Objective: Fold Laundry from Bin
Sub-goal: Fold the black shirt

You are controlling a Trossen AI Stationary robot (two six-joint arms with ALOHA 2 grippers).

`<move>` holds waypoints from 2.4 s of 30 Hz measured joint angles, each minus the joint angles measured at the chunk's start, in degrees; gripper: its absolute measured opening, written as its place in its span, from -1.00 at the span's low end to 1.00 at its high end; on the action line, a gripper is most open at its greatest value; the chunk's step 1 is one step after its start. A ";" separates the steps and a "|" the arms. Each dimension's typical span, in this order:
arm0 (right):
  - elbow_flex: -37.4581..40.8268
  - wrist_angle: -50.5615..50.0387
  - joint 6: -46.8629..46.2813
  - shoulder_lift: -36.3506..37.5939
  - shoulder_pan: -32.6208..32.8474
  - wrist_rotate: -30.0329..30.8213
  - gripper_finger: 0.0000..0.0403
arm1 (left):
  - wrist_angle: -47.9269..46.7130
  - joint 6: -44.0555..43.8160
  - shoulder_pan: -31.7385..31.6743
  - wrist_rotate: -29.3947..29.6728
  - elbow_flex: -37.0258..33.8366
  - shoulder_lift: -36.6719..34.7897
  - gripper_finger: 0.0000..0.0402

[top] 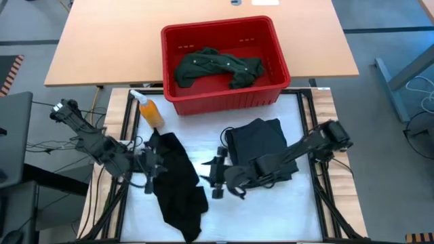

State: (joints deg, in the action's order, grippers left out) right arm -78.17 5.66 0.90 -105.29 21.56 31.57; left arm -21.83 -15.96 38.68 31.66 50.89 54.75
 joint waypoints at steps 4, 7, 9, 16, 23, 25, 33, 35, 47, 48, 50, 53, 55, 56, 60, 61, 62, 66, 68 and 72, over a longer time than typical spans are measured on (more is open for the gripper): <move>-0.07 5.73 -1.02 -4.06 0.20 -2.84 0.13 | -2.84 -6.06 1.86 -10.92 0.00 4.83 -1.00; -0.03 10.74 -6.32 -6.56 0.20 -7.78 0.13 | -4.29 -9.14 4.06 -9.81 -0.02 8.92 -1.00; -0.12 16.47 -9.18 -8.51 0.33 -11.72 0.13 | -4.73 -10.10 4.50 -8.71 -0.02 11.33 -1.00; 0.01 19.89 -14.35 -12.49 2.97 -13.38 0.13 | -8.66 -9.74 4.44 -2.61 0.64 11.30 -1.00; -0.37 16.93 -35.52 -14.98 1.50 -7.59 0.13 | -12.83 -10.15 4.41 8.65 1.92 5.32 -1.00; -1.18 16.94 -38.89 -17.09 0.98 -7.42 0.13 | -13.18 -9.91 4.41 9.87 1.92 4.32 -1.00; -2.26 24.86 -37.01 -20.76 -0.46 -14.23 0.13 | -13.91 -10.35 4.44 9.19 1.54 3.71 -1.00; -2.41 25.34 -36.10 -20.49 -0.31 -14.56 0.13 | -14.42 -10.79 4.44 9.09 1.36 3.74 -1.00; -3.68 28.07 -38.61 -24.24 -2.29 -16.32 0.13 | -15.37 -11.53 4.44 9.10 1.36 3.73 -1.00; -4.44 28.04 -38.97 -25.19 -2.28 -16.65 0.13 | -15.65 -11.53 4.44 9.09 1.36 3.74 -1.00; -6.33 28.09 -38.73 -27.14 -2.32 -17.24 0.13 | -16.00 -11.70 4.44 9.10 1.36 3.73 -1.00; -8.77 28.46 -35.18 -28.50 -2.47 -19.02 0.04 | -16.28 -11.84 4.44 8.93 1.33 3.73 -1.00; -10.02 29.79 -32.07 -28.34 -2.43 -19.67 -0.14 | -16.40 -11.94 4.44 8.19 1.33 3.73 -1.00; -10.37 29.79 -30.59 -27.84 -2.30 -20.11 -0.26 | -16.57 -12.16 4.44 7.87 1.33 3.73 -1.00; -10.84 28.97 -24.68 -25.71 -1.95 -24.68 -0.86 | -17.62 -12.19 4.68 7.65 1.33 3.62 -1.00; -10.82 28.06 -23.52 -24.77 -1.92 -25.79 -0.90 | -18.11 -12.20 4.94 7.65 1.31 3.38 -1.00; -10.82 27.02 -23.04 -23.69 -1.95 -26.35 -0.90 | -18.35 -12.25 5.25 7.69 1.31 2.99 -1.00; -10.82 14.09 -18.68 -16.07 -2.15 -29.48 -0.92 | -18.28 -12.34 6.81 7.80 1.31 0.73 -1.00; -10.81 1.80 -14.59 -10.13 -2.01 -29.92 -0.92 | -18.27 -12.24 7.86 7.98 1.31 -1.21 -1.00; -13.00 -23.10 -6.95 3.62 -1.62 -28.55 -0.92 | -18.26 -11.52 10.67 9.48 2.29 -5.39 -1.00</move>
State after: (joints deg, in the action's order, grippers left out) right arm -91.17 -17.43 -6.05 -101.68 19.94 3.02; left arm -40.09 -27.47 49.34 41.14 53.19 49.36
